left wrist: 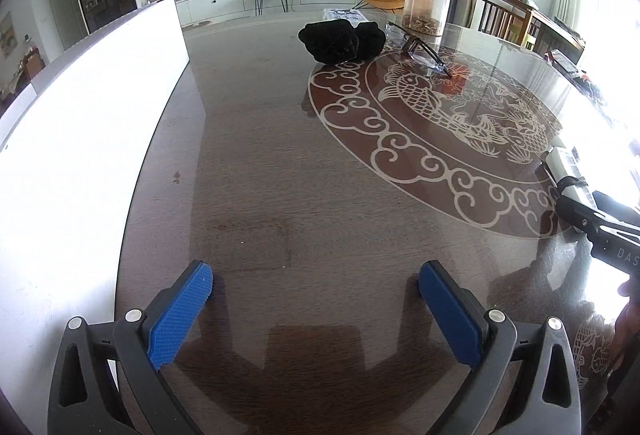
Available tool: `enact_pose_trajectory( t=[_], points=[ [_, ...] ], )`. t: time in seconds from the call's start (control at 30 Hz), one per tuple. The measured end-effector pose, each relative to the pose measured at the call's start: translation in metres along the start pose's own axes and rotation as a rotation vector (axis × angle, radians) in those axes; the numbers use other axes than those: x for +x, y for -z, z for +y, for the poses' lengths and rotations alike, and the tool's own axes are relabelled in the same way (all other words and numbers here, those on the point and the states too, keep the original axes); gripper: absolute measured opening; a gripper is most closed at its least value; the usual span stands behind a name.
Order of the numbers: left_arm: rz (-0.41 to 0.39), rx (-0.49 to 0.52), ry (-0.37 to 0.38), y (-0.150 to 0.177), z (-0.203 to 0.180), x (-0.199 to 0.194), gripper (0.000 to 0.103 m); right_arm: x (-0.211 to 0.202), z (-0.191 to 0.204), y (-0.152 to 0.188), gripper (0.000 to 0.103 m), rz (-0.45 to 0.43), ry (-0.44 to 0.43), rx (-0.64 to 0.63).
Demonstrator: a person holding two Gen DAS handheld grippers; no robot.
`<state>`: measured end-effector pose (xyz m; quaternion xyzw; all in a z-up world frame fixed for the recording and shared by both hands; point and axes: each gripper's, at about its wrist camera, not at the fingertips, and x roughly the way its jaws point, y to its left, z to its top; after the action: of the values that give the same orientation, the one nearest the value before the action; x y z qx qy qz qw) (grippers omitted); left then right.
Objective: Organize objects
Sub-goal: 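Grasp the white corded bottle with the right gripper, then grasp the black fabric pouch with the left gripper while the right holds the bottle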
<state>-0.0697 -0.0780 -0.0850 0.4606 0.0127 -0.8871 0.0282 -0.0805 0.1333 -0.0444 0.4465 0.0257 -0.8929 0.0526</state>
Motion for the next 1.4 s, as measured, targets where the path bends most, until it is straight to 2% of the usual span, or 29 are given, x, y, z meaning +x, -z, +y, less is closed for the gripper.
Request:
enact_pose_trajectory(
  t=[0.2,0.33,0.43,0.53,0.6,0.7,0.8,0.87,0.97,1.1,1.2,1.27,1.33,1.4],
  points=[
    [0.008,-0.010,-0.009,-0.010,-0.004,0.007,0.103,0.004,0.002,0.000,0.097,0.011,-0.001,-0.018],
    [0.012,-0.034,-0.024,-0.035,-0.009,0.024,0.103,0.005,0.003,0.000,0.098,0.013,-0.005,-0.020],
    [0.034,-0.015,-0.010,-0.055,-0.016,0.038,0.103,0.004,0.002,0.000,0.099,0.012,-0.012,-0.018],
    [0.115,0.030,-0.023,-0.082,-0.024,0.051,0.103,0.004,0.001,0.001,0.099,0.008,-0.022,-0.011],
    [0.104,0.119,-0.051,-0.103,-0.035,0.053,0.103,0.003,0.000,0.001,0.099,0.006,-0.028,-0.008],
    [0.046,0.223,-0.006,-0.139,-0.044,0.047,0.103,0.003,0.000,0.001,0.100,0.007,-0.033,-0.008],
    [0.081,0.278,0.096,-0.174,-0.043,0.054,0.103,0.003,0.000,0.000,0.101,0.007,-0.037,-0.007],
    [0.091,0.313,0.133,-0.192,-0.041,0.063,0.103,0.003,0.000,0.000,0.101,0.007,-0.039,-0.007],
    [0.099,0.346,0.147,-0.206,-0.040,0.078,0.103,0.004,0.000,0.000,0.101,0.007,-0.040,-0.006],
    [0.109,0.351,0.128,-0.216,-0.041,0.103,0.103,0.004,0.000,0.001,0.101,0.005,-0.044,-0.003],
    [0.128,0.307,0.097,-0.222,-0.039,0.124,0.103,0.004,0.000,0.001,0.101,0.005,-0.045,-0.002],
    [0.172,0.261,0.104,-0.221,-0.039,0.136,0.103,0.004,0.000,0.000,0.101,0.003,-0.048,0.002],
    [0.163,0.230,0.137,-0.215,-0.040,0.137,0.093,0.003,-0.002,0.000,0.101,0.002,-0.052,0.005],
    [0.104,0.219,0.139,-0.210,-0.042,0.127,0.050,0.003,-0.002,0.000,0.101,0.001,-0.053,0.007]
  ],
)
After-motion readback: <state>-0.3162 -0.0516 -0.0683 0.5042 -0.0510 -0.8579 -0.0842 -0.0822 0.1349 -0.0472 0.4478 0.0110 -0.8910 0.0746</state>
